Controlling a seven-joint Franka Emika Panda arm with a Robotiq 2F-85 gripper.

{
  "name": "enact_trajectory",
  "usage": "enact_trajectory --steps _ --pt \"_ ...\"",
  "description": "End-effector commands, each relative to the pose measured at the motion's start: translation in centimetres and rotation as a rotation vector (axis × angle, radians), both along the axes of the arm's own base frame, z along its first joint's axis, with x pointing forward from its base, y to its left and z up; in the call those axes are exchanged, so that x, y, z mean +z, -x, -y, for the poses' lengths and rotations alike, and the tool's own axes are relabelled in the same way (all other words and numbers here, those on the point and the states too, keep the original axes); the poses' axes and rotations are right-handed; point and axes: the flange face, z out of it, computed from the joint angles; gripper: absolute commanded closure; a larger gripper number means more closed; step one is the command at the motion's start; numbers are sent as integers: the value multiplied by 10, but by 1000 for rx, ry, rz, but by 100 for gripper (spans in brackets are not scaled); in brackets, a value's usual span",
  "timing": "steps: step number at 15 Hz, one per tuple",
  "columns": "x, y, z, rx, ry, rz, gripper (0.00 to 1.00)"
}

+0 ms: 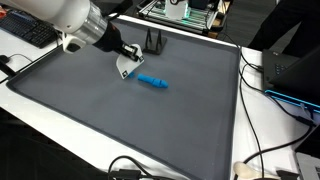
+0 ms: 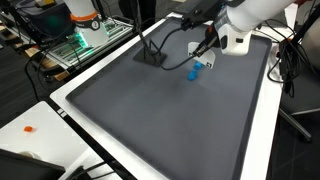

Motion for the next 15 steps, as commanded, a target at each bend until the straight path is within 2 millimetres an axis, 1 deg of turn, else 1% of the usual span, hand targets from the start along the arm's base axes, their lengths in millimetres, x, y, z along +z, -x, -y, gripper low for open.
enact_trajectory --steps 1,4,7,11,15 --pt "26 31 21 -180 -54 5 99" --pt "42 48 36 -327 -88 24 99" --pt "50 69 47 -460 -99 50 99" --pt "52 105 54 -601 -76 72 99" --pt "47 151 57 -693 -43 92 99"
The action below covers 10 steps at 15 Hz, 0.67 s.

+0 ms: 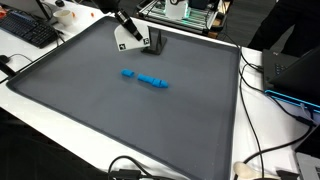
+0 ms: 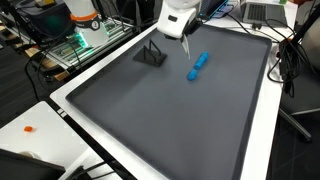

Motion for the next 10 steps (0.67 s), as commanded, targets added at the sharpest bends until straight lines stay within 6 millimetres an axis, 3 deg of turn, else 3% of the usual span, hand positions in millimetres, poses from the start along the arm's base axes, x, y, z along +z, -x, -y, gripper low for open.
enact_trajectory --steps 1,5,10 --pt "-1 57 1 -117 30 10 99" --pt "-5 99 -1 -205 68 20 99" --pt "-8 134 -7 -317 89 -7 99"
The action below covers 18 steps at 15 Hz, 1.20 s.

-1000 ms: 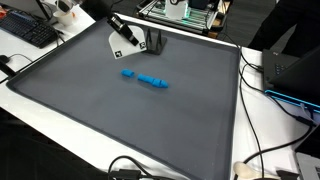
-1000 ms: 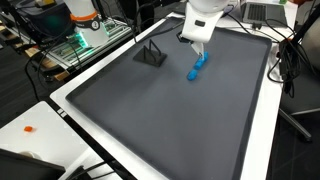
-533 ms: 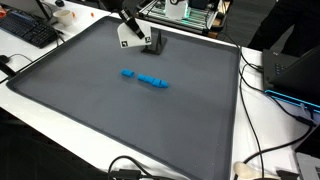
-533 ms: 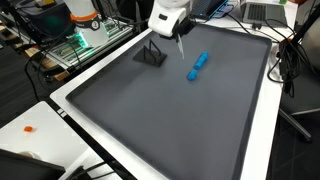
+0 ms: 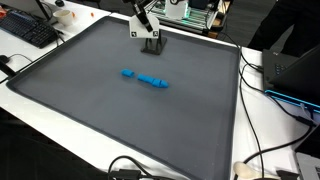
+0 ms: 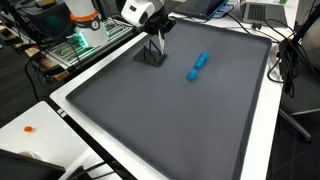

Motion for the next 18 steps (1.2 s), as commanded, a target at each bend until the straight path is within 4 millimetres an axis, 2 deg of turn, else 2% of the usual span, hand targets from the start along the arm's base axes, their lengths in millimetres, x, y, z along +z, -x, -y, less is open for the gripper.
enact_trajectory --steps 1,7,18 --pt "-1 30 -7 -97 7 -5 99" --pt "-19 46 -10 -188 -71 -30 99" --pt "-57 47 -10 -260 -109 -31 99"
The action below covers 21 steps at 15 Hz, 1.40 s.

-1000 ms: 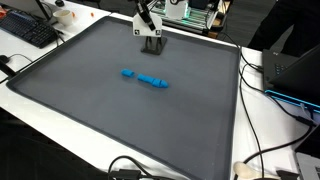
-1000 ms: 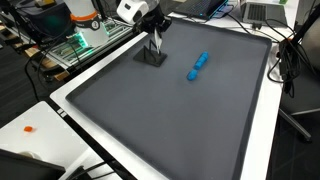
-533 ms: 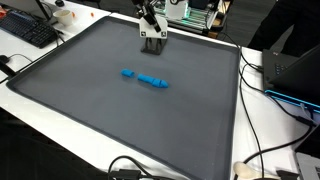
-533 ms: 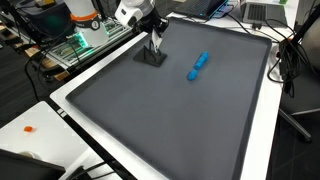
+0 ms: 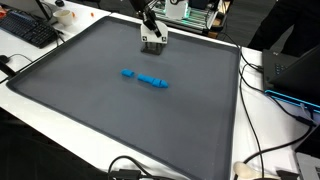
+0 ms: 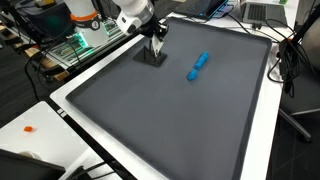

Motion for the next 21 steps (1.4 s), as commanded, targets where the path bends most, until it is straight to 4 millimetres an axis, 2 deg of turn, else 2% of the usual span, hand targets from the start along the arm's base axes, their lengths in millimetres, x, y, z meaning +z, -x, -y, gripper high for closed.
enact_trajectory --steps 1,10,21 --pt "-16 1 1 -14 -7 14 99" --pt "-35 -8 8 -47 -2 50 99" --pt "-39 -10 16 -79 8 31 99"
